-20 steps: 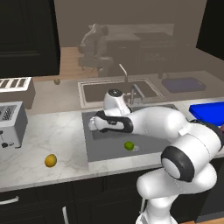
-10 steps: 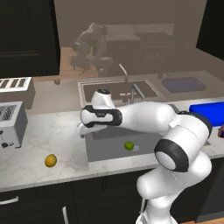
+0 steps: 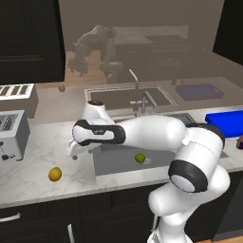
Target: Pick up all produce items and place them in the sink. Turn on the sink faucet to wash them. Then turn the sink off and put them in the tray.
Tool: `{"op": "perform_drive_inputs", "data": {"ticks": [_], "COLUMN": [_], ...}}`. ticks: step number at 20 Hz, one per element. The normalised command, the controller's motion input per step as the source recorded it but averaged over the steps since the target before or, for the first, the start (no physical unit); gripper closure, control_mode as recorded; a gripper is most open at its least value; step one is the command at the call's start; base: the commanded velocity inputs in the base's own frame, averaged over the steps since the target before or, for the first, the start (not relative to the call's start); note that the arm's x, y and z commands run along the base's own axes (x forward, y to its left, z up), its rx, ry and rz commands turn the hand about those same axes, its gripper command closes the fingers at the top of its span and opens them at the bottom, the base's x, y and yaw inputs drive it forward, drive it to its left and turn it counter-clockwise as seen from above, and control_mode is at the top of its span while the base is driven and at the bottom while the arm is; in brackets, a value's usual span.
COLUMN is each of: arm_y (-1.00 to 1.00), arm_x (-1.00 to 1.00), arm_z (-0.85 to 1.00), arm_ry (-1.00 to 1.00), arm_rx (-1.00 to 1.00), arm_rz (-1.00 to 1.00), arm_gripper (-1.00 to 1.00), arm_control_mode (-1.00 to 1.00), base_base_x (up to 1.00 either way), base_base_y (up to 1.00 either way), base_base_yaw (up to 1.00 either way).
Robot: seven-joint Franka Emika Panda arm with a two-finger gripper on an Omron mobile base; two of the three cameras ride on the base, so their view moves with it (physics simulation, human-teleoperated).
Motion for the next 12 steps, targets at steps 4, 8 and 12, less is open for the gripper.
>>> {"op": "perform_drive_inputs", "data": {"ticks": [4, 8, 12], "arm_y": [0.35, 0.24, 0.27], "arm_x": [-0.54, -0.21, -0.01], "arm_z": [-0.01, -0.1, -0.13], "arm_ry": [-0.01, 0.0, 0.03], "arm_rx": [0.0, 0.0, 0.0], "arm_rz": [0.03, 0.0, 0.0], "arm_gripper": [-1.0, -1.0, -1.0], "arm_control_mode": [-1.0, -1.0, -1.0], "base_base_x": [0.0, 0.0, 0.0], "base_base_y": [0.0, 0.0, 0.0], "base_base_yaw": [0.0, 0.0, 0.0]}}
